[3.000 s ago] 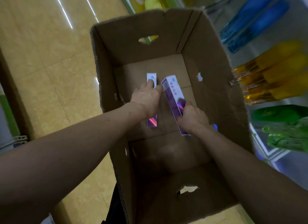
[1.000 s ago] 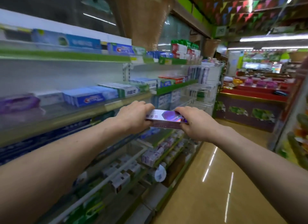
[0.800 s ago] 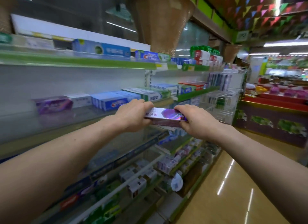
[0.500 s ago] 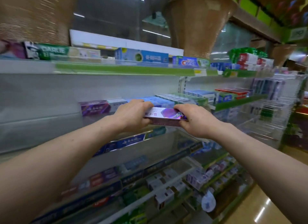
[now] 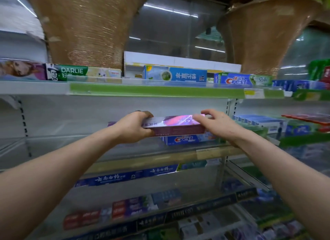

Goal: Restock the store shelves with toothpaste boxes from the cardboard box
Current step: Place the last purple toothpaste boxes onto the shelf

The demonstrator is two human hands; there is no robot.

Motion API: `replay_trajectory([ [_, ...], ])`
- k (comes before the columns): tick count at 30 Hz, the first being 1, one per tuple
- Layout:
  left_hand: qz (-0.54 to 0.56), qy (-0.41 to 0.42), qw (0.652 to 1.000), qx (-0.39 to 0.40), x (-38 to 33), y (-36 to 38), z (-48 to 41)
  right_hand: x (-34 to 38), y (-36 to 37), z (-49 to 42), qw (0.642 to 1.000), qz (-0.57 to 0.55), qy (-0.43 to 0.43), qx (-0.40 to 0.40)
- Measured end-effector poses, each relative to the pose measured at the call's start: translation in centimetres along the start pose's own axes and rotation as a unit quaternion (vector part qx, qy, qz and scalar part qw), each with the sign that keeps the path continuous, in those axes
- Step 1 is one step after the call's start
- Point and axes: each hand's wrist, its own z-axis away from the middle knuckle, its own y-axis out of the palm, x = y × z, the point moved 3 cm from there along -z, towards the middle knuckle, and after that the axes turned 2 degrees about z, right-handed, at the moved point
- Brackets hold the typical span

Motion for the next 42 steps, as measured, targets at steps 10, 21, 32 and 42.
replay_trajectory([
  [10,0.161,-0.234,0.952,-0.114,2.6,-0.5,0.8,-0.8,4.2,-3.6,0.927,-0.362,0.070,0.068],
  [21,0.634,-0.326,0.685,-0.151,3.7,1.6,0.0,2.6,10.5,-2.7,0.935,-0.340,-0.008,0.098],
  [32,0.566,-0.325,0.757,-0.008,7.5,0.6,-0.1,4.0,12.2,-4.7,0.960,-0.224,-0.114,0.124],
  [42,0.255,-0.265,0.921,0.131,6.8,-1.6,-2.3,6.1,10.1,-9.9,0.970,0.018,-0.239,0.043],
])
